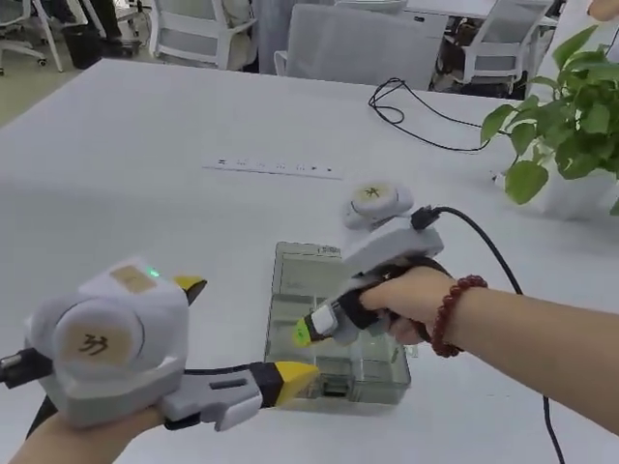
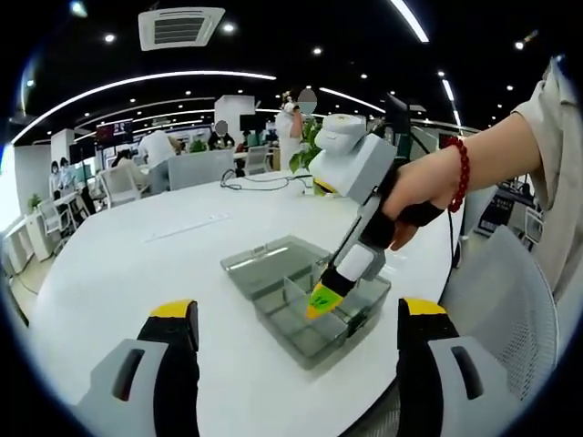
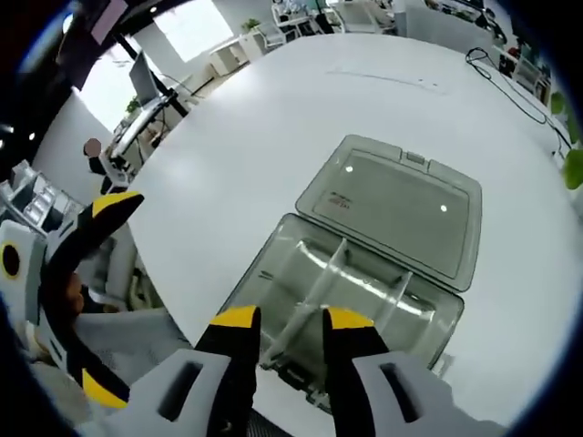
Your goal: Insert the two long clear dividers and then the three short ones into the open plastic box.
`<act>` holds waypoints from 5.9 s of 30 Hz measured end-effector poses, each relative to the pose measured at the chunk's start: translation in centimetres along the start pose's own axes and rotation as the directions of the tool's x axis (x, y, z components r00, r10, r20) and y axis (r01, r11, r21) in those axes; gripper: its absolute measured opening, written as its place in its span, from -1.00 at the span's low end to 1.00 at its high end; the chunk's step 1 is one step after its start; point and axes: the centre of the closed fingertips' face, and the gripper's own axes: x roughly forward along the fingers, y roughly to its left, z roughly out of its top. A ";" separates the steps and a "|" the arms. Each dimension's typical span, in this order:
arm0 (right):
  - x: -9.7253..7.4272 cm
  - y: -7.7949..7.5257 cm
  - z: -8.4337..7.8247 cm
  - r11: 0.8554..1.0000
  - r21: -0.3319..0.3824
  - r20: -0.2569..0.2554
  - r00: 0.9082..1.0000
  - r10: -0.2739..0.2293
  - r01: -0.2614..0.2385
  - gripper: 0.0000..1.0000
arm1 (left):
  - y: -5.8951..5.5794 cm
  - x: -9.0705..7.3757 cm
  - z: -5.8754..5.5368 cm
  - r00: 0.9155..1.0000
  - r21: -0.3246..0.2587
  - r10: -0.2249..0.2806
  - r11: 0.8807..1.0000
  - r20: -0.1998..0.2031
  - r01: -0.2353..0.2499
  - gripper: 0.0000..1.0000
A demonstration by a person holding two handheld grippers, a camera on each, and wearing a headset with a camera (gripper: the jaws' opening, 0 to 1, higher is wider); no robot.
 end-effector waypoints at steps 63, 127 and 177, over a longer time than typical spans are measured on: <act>-5.8 -12.5 -8.4 0.702 -0.705 -0.123 0.992 0.024 -0.105 -0.01 | -0.3 -0.4 -0.1 0.997 0.034 0.044 0.999 -0.061 -0.042 0.73; -9.1 -10.2 -4.0 0.483 -0.871 0.078 0.995 -0.055 0.095 -0.36 | -2.1 0.3 1.2 0.999 -0.189 -0.025 0.981 0.048 0.033 0.19; -8.5 4.1 0.6 0.336 -0.924 0.259 0.945 0.202 0.182 -0.35 | -5.0 2.0 1.6 0.977 -0.552 -0.165 0.807 0.132 0.211 -1.00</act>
